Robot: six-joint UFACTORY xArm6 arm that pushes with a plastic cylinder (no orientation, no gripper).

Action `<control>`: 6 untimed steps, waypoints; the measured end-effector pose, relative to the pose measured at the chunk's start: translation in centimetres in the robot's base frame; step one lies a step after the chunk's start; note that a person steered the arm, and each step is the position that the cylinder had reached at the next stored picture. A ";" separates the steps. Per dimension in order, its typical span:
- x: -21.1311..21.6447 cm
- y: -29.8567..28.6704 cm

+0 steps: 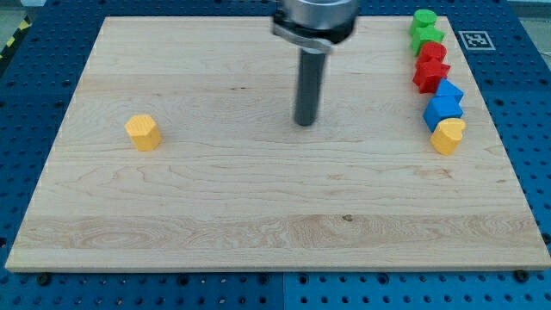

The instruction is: Move the arm to the left center

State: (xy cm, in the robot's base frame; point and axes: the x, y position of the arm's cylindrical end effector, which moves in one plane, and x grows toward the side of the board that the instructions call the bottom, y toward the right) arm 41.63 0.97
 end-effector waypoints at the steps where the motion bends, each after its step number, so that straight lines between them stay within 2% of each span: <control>1: -1.5 -5.0; 4: -2.2 -6.2; 6: -4.4 -13.7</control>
